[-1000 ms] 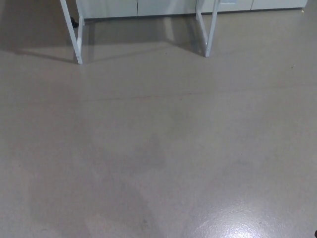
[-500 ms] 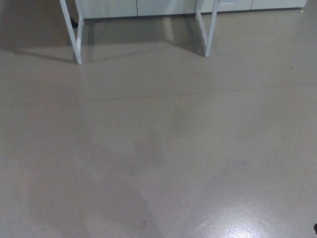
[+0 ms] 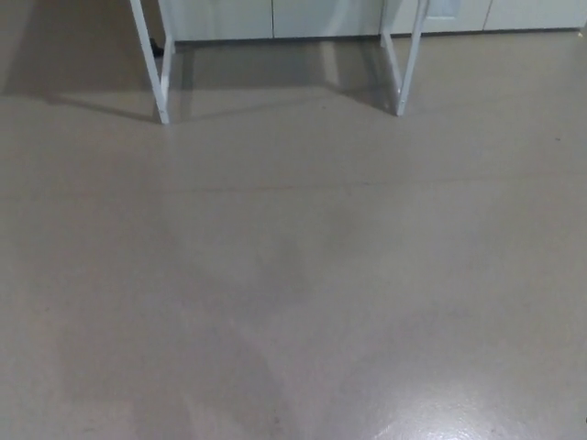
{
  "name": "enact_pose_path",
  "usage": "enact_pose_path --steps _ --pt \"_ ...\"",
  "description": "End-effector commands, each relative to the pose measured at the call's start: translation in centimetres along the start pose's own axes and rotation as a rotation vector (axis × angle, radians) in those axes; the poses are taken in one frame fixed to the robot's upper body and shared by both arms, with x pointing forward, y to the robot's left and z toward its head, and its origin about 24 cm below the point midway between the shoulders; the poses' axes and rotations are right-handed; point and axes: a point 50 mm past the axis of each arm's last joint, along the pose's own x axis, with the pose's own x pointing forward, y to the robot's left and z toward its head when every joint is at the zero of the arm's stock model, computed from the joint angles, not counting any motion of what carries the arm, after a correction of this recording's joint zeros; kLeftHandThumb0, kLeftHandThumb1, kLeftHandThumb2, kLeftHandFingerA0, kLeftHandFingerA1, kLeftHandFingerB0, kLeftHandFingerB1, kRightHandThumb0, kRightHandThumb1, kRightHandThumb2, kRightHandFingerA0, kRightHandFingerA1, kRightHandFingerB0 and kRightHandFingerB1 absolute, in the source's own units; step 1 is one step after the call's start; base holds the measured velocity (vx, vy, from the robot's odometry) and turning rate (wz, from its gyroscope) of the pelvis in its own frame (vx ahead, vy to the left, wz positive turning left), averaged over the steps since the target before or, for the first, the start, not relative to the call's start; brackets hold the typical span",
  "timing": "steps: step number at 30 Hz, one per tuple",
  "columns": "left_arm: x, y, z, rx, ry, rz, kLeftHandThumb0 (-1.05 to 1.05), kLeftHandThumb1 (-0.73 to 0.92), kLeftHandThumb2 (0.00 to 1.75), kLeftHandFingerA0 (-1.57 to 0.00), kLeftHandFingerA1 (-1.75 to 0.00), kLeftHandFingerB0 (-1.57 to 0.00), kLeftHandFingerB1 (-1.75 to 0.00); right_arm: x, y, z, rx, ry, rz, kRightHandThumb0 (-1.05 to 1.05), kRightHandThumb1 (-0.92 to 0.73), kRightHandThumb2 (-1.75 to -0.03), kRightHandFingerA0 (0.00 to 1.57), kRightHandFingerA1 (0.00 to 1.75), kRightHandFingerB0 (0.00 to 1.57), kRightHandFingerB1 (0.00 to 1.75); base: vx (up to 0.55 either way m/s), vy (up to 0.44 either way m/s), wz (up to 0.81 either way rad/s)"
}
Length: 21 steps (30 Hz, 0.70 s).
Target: The robot walks towards a file tray kept in the middle of a desk and uses its right hand to grab a tray and pulls it out towards itself
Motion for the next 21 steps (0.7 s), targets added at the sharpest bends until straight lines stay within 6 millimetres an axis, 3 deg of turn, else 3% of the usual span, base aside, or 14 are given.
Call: enact_pose_path --steps 1,9,21 --pt "-0.3 0.2 0.3 0.019 -0.036 0.006 -0.18 0.65 0.57 -0.44 -0.4 -0.42 -0.36 -0.3 -0.5 0.0 0.002 -0.024 -0.013 -0.11 -0.47 -0.55 0.69 0.69 0.49 0.54 0.3 0.594 0.32" --pt "-0.5 0.2 -0.4 0.053 -0.015 0.017 -0.17 0.61 0.58 -0.4 -0.38 -0.37 -0.34 -0.9 -0.5 -0.6 -0.002 -0.003 -0.004 -0.09 -0.48 -0.55 0.68 0.66 0.47 0.54 0.23 0.232 -0.03" --pt "-0.8 0.2 -0.6 0.04 -0.01 0.013 -0.17 0.62 0.58 -0.38 -0.37 -0.37 -0.34 -1.1 -0.4 -0.7 0.002 0.015 -0.013 -0.05 -0.48 -0.52 0.71 0.66 0.5 0.52 0.27 -0.144 0.18"
